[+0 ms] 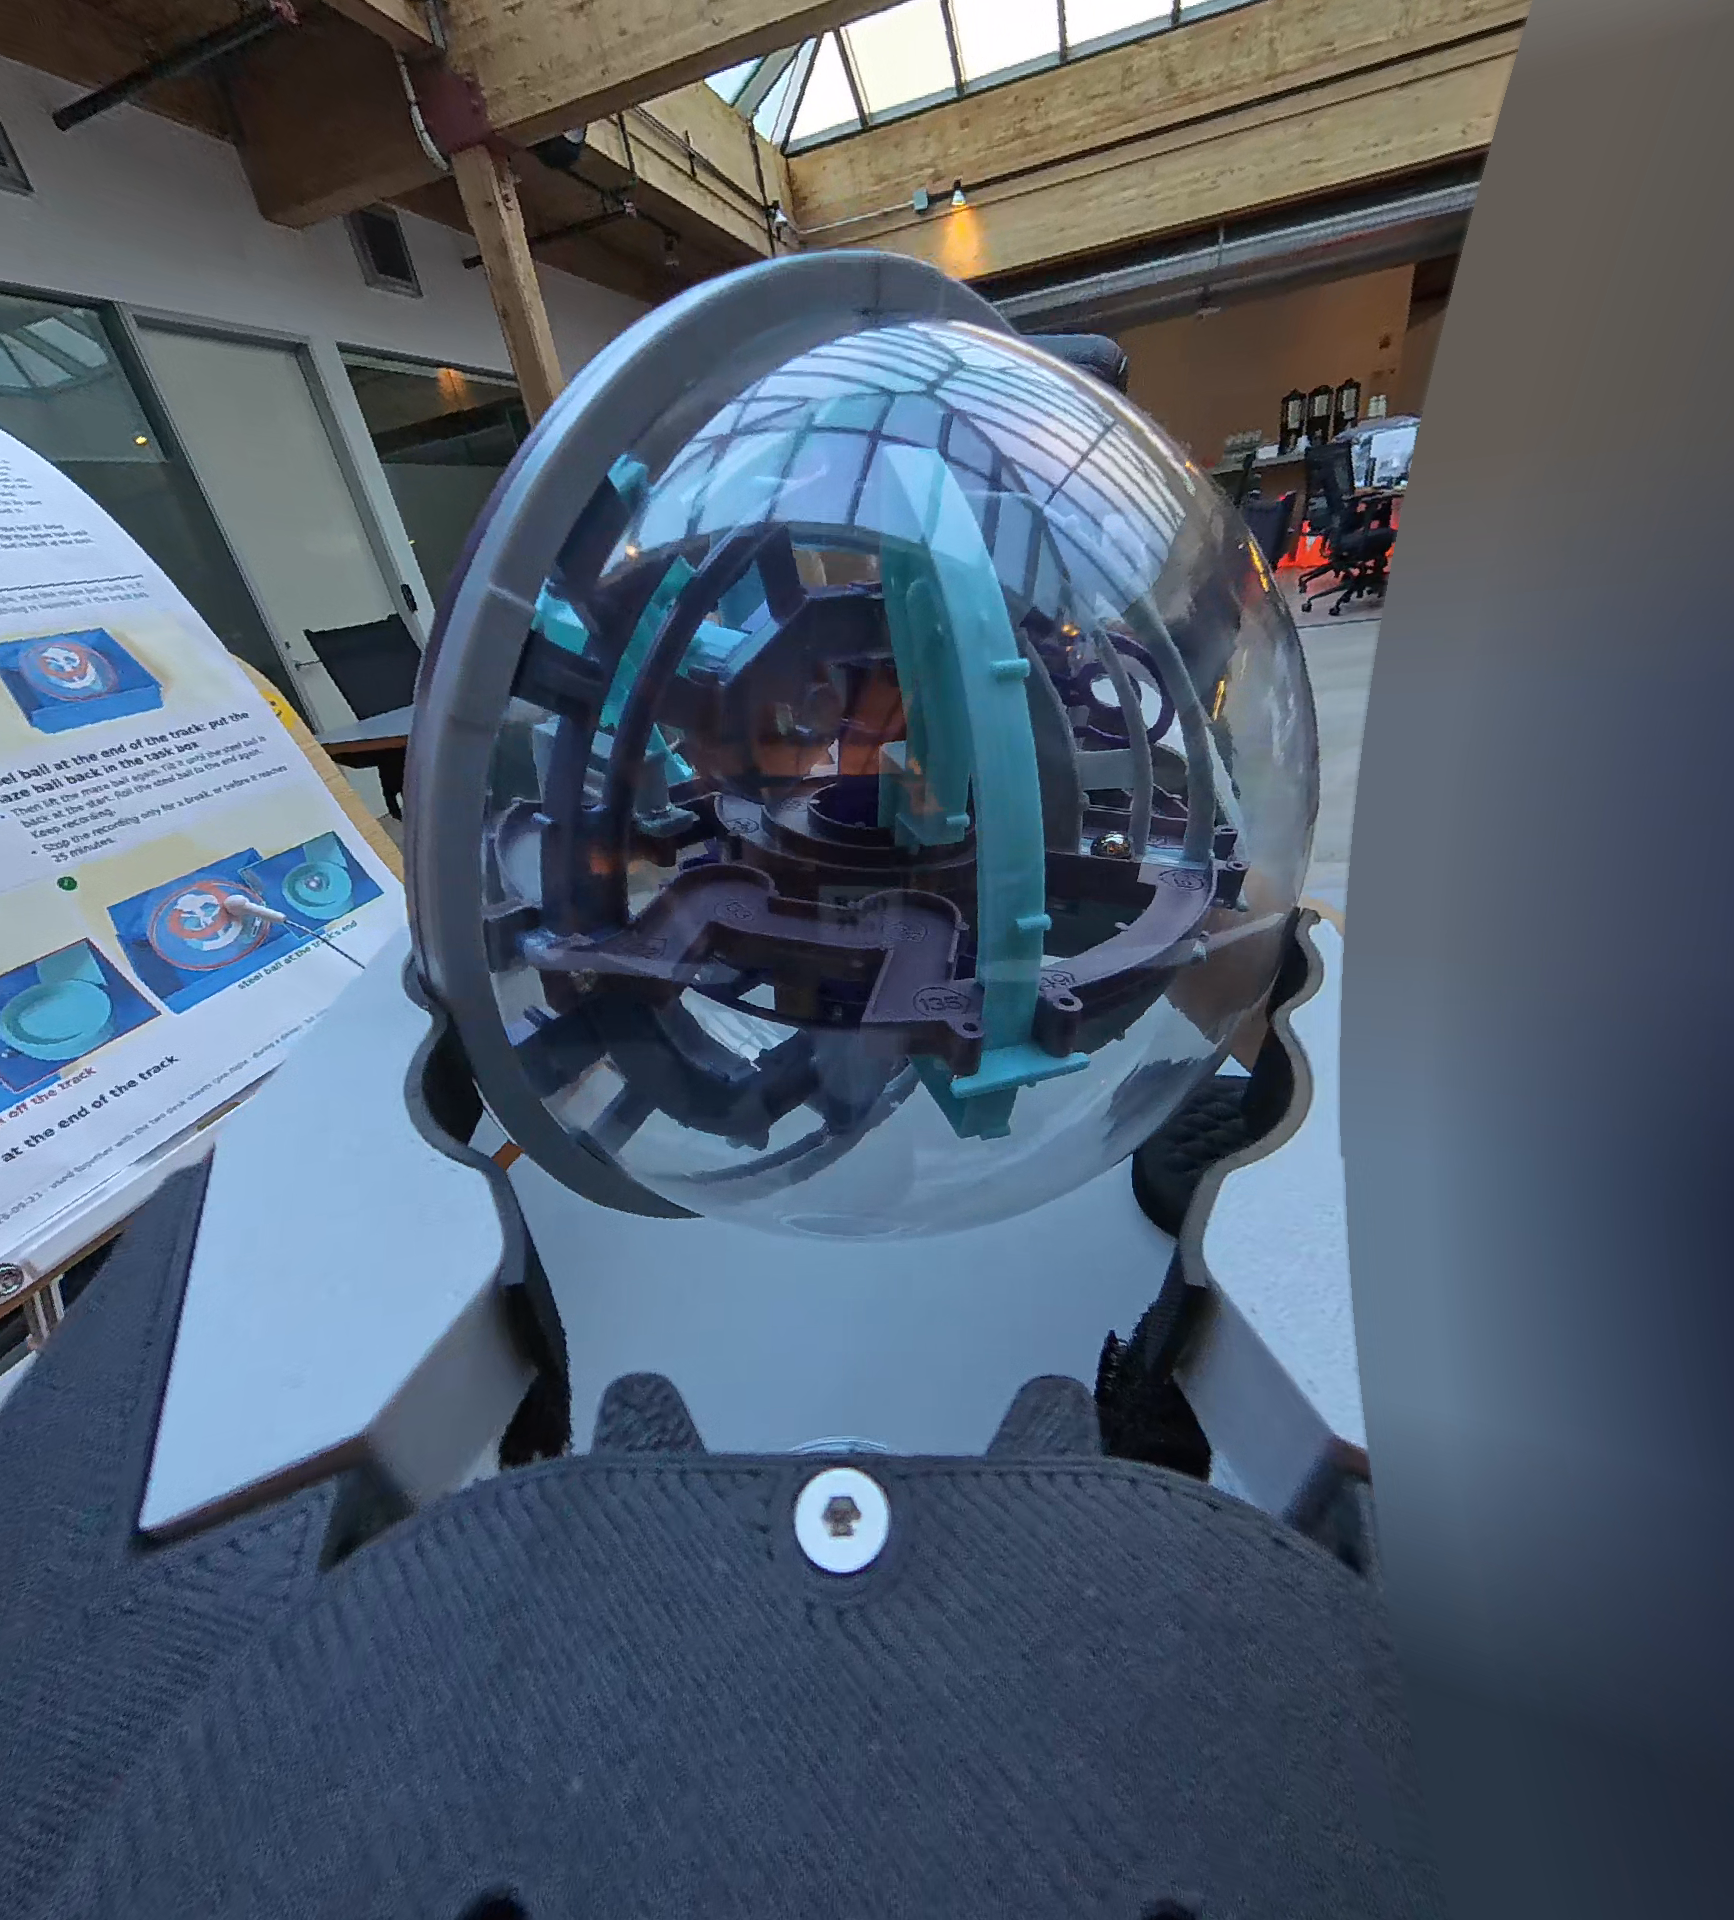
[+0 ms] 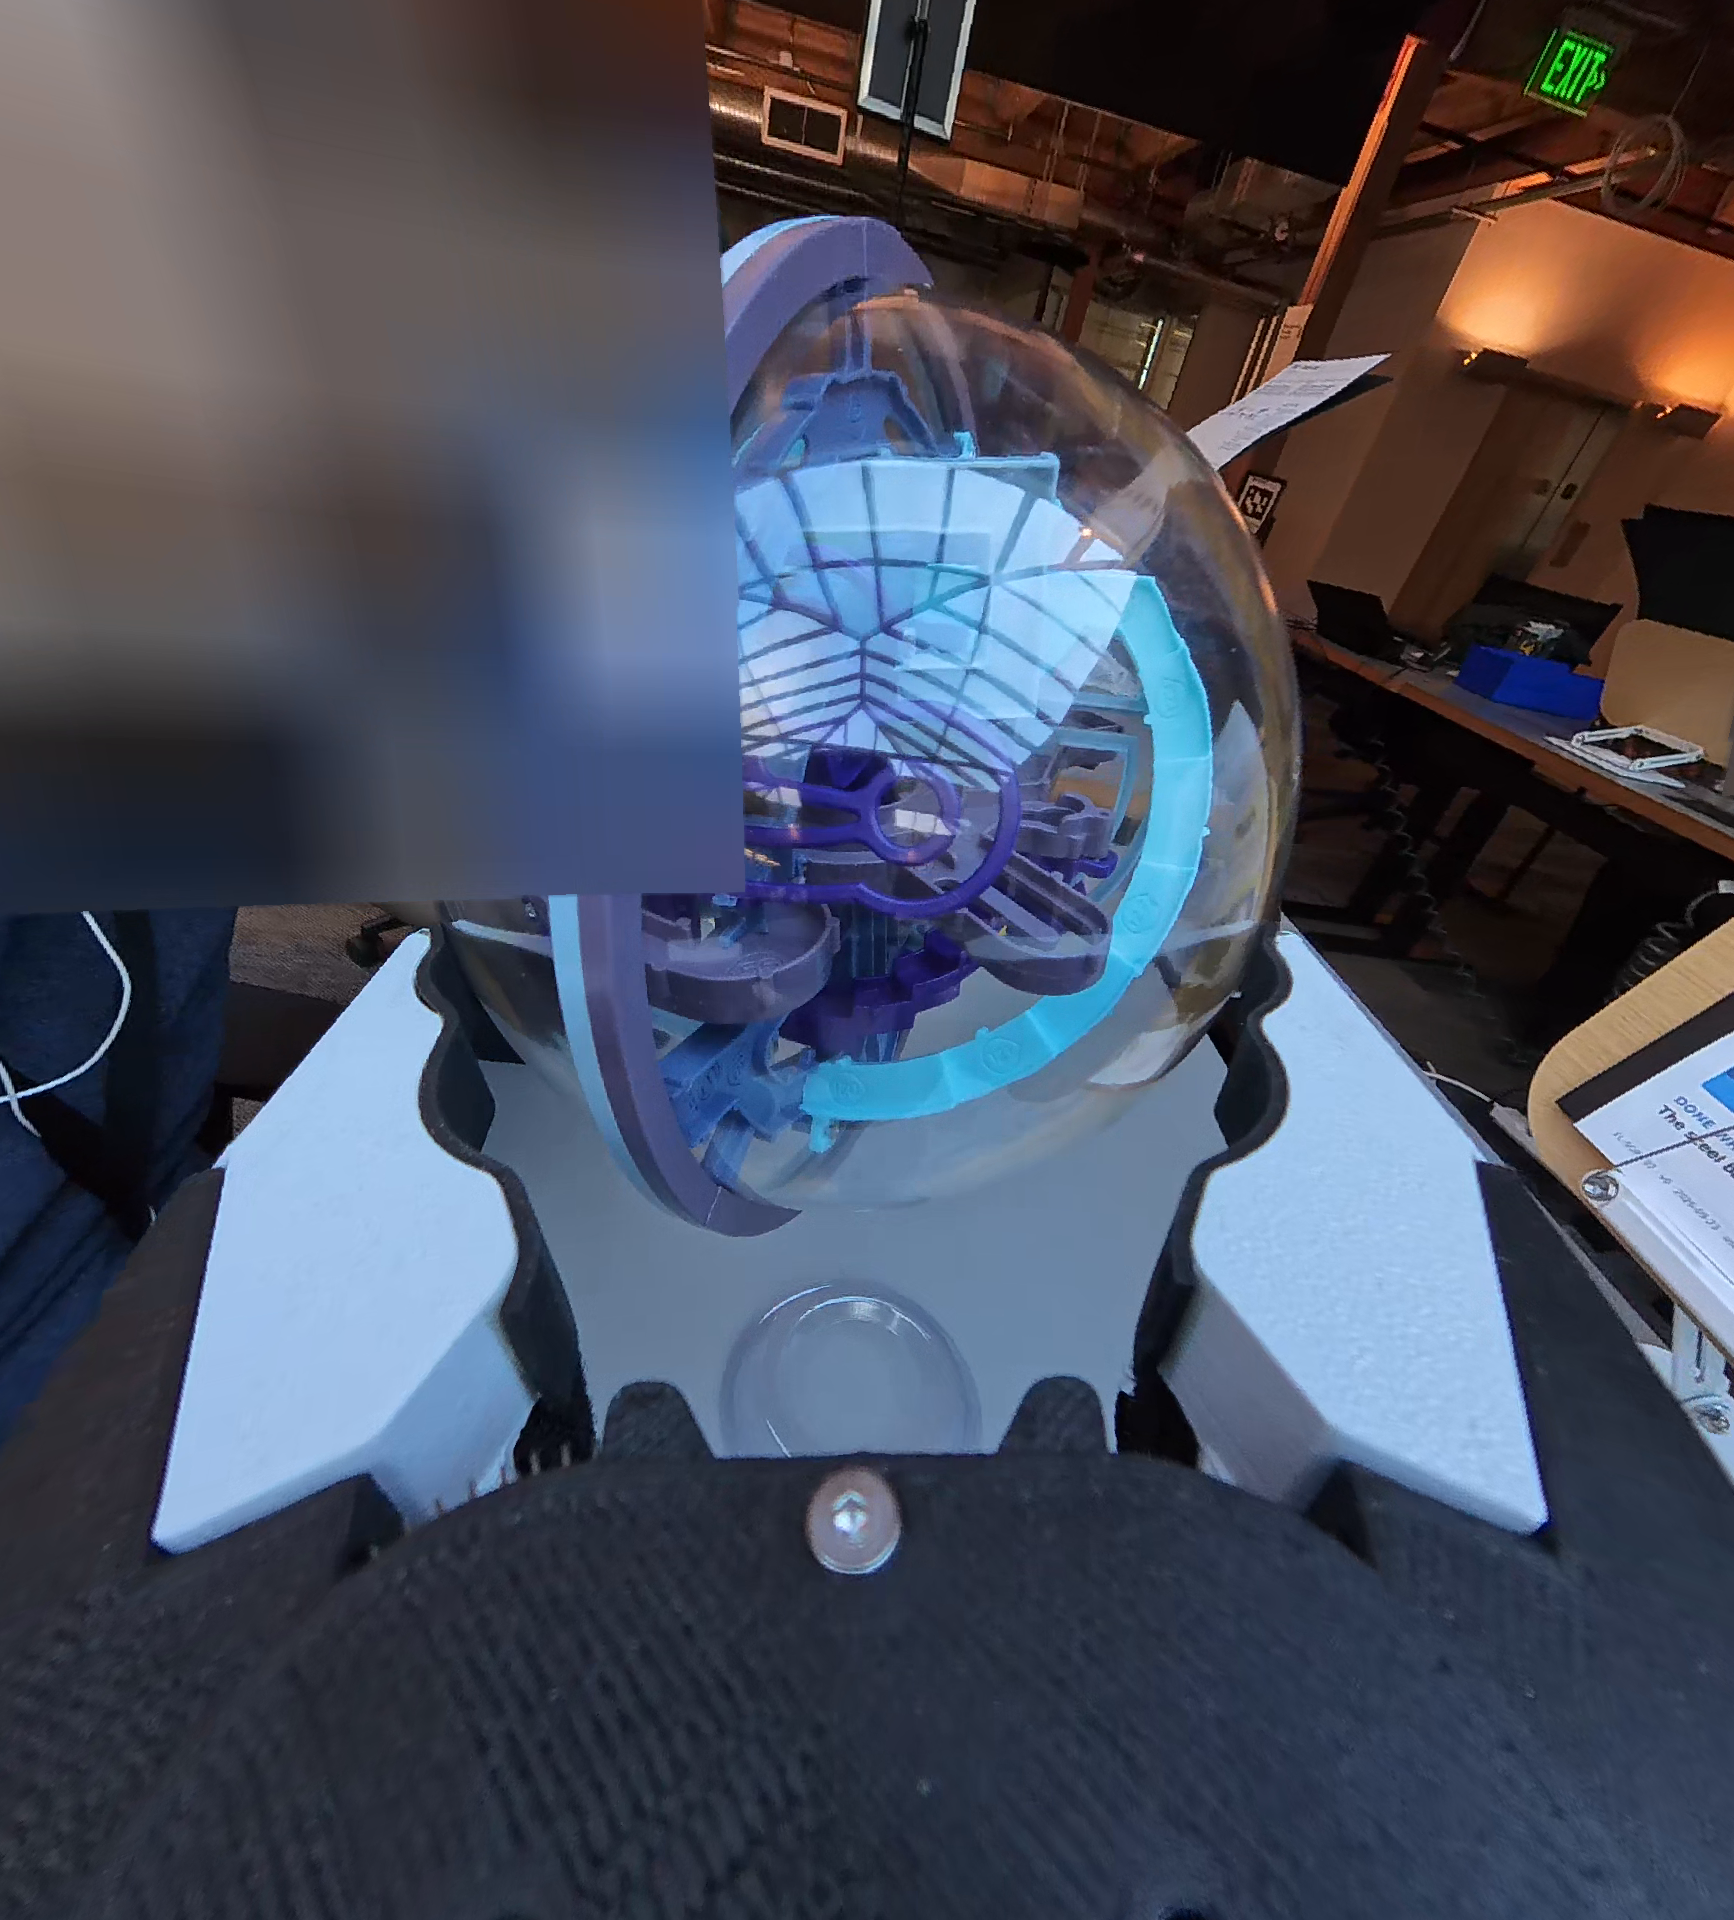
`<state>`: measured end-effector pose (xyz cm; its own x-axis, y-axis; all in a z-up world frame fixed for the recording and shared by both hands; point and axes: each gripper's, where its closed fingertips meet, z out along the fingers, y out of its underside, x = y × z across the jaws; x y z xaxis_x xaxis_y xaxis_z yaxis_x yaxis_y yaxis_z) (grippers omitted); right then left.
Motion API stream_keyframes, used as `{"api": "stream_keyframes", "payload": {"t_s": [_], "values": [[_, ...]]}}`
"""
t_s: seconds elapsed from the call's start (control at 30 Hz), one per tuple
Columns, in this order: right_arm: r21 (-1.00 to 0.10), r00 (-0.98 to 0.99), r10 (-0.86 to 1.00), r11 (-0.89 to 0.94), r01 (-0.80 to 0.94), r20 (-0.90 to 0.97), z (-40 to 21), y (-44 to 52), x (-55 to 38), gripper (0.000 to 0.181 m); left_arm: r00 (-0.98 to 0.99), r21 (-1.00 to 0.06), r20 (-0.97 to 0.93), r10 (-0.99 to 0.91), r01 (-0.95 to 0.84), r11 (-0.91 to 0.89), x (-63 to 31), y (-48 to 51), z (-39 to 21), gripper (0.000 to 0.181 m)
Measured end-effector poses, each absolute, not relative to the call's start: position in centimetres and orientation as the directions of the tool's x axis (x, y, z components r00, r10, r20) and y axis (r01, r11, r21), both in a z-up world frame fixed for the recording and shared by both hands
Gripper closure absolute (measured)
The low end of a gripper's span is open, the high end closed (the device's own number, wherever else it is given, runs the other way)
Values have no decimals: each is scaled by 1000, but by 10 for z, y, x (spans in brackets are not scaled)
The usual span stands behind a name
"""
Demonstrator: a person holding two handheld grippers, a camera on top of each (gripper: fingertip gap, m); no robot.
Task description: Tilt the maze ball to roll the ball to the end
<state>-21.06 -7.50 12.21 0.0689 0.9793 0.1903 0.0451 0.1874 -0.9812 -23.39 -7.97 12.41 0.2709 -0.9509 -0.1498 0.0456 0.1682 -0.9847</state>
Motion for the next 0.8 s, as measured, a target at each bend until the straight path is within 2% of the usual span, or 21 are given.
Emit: {"api": "stream_keyframes", "payload": {"t_s": [0.8], "values": [[-993,72,991,112,38,115,113,-67,-211,37,268,-996,-76,-960,31,87,-234,-71,115,31]]}}
